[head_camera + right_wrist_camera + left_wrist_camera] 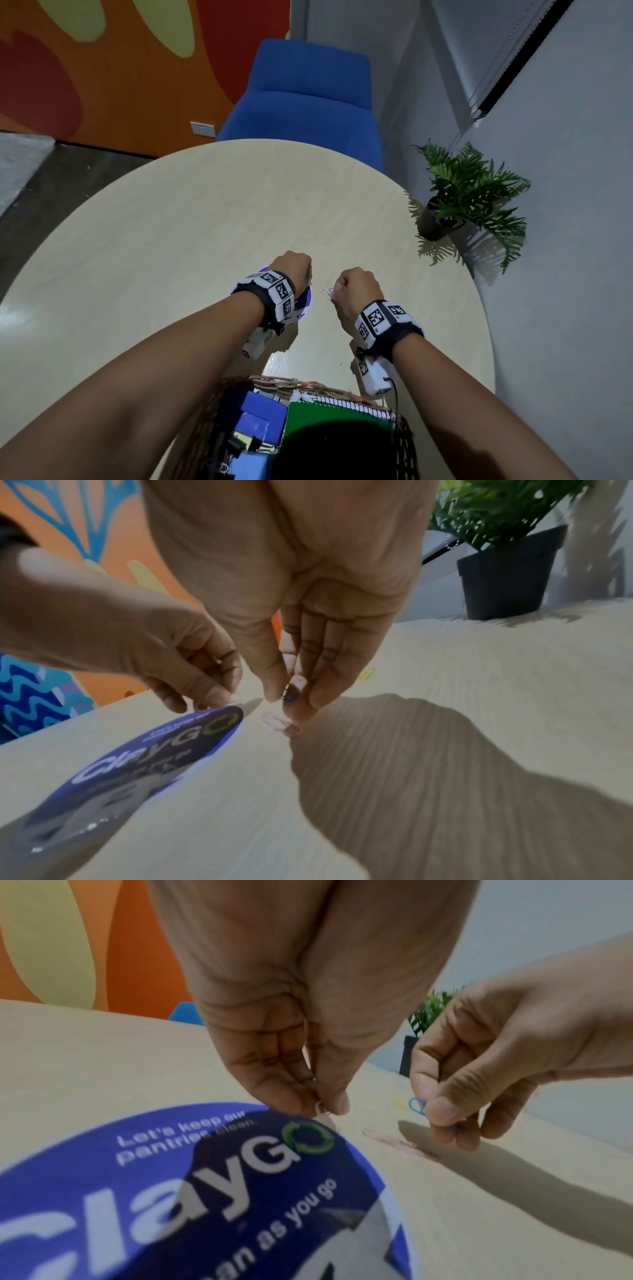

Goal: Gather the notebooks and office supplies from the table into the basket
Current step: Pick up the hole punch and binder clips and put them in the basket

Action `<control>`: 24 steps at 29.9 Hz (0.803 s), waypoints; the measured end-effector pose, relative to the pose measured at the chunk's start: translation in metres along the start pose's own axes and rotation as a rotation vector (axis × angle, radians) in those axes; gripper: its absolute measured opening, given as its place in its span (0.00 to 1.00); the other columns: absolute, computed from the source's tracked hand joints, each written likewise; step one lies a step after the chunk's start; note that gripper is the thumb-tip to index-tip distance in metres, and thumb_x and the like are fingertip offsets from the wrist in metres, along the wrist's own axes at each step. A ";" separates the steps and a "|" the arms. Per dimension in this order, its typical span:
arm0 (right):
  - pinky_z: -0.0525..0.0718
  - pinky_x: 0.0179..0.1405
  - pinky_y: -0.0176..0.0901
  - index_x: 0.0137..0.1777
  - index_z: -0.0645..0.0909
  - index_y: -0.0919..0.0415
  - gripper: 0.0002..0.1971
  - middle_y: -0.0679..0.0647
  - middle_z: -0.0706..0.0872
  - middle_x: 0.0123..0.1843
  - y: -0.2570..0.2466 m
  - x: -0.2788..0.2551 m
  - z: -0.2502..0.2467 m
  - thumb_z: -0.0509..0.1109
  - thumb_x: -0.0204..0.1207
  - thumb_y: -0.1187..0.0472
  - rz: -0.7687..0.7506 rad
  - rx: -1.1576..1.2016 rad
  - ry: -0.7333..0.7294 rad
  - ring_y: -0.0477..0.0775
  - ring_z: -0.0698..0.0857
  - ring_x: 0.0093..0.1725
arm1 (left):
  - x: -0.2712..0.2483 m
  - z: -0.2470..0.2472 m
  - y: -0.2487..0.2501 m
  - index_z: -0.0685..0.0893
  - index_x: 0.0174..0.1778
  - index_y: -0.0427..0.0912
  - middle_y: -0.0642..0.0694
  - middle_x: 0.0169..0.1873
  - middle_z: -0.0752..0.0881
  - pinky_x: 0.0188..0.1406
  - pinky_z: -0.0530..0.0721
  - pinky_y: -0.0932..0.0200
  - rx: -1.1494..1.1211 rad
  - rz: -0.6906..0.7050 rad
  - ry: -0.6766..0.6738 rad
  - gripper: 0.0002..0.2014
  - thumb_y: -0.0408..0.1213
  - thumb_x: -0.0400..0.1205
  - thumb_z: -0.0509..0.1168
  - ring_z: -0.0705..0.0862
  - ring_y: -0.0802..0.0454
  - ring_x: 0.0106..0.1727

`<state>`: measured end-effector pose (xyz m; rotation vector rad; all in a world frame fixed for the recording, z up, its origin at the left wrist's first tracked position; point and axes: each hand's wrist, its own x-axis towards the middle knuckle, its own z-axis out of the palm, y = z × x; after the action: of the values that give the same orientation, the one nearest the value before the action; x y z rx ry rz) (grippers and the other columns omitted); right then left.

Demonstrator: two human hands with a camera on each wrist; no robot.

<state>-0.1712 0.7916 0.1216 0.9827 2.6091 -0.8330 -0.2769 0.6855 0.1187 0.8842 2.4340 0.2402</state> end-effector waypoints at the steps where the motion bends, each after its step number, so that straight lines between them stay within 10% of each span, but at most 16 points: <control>1: 0.87 0.44 0.47 0.33 0.84 0.60 0.08 0.63 0.90 0.43 0.000 -0.002 -0.003 0.65 0.69 0.69 -0.004 0.033 0.004 0.65 0.88 0.43 | -0.007 -0.006 -0.003 0.86 0.46 0.38 0.40 0.49 0.89 0.53 0.86 0.47 -0.044 0.002 0.021 0.06 0.29 0.77 0.64 0.86 0.36 0.52; 9: 0.83 0.30 0.32 0.41 0.88 0.64 0.06 0.60 0.88 0.30 -0.015 -0.068 -0.038 0.70 0.72 0.73 -0.130 0.182 0.010 0.47 0.87 0.25 | -0.124 -0.040 -0.030 0.89 0.45 0.44 0.43 0.43 0.91 0.47 0.77 0.58 -0.230 0.092 0.098 0.05 0.36 0.78 0.68 0.86 0.43 0.47; 13: 0.87 0.44 0.43 0.39 0.88 0.63 0.06 0.59 0.91 0.34 -0.028 -0.120 -0.040 0.69 0.73 0.69 -0.226 0.103 -0.057 0.55 0.90 0.35 | -0.184 -0.033 -0.043 0.89 0.39 0.42 0.45 0.32 0.90 0.39 0.77 0.62 -0.319 0.121 0.023 0.04 0.35 0.77 0.69 0.84 0.53 0.34; 20: 0.85 0.41 0.41 0.44 0.86 0.53 0.13 0.57 0.91 0.31 -0.039 -0.202 -0.003 0.65 0.74 0.71 -0.331 0.108 -0.229 0.51 0.88 0.32 | -0.257 0.008 -0.064 0.90 0.37 0.45 0.48 0.33 0.91 0.35 0.76 0.67 -0.348 0.153 -0.079 0.06 0.36 0.79 0.69 0.84 0.57 0.32; 24: 0.82 0.45 0.36 0.48 0.85 0.55 0.12 0.53 0.89 0.31 -0.042 -0.227 0.011 0.64 0.75 0.71 -0.325 0.108 -0.256 0.49 0.89 0.34 | -0.274 0.018 -0.080 0.90 0.54 0.44 0.47 0.44 0.93 0.45 0.80 0.65 -0.362 0.128 -0.015 0.12 0.31 0.82 0.63 0.89 0.54 0.45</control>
<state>-0.0291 0.6389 0.2206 0.4402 2.5527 -1.1037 -0.1347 0.4490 0.1930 0.8706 2.2217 0.6937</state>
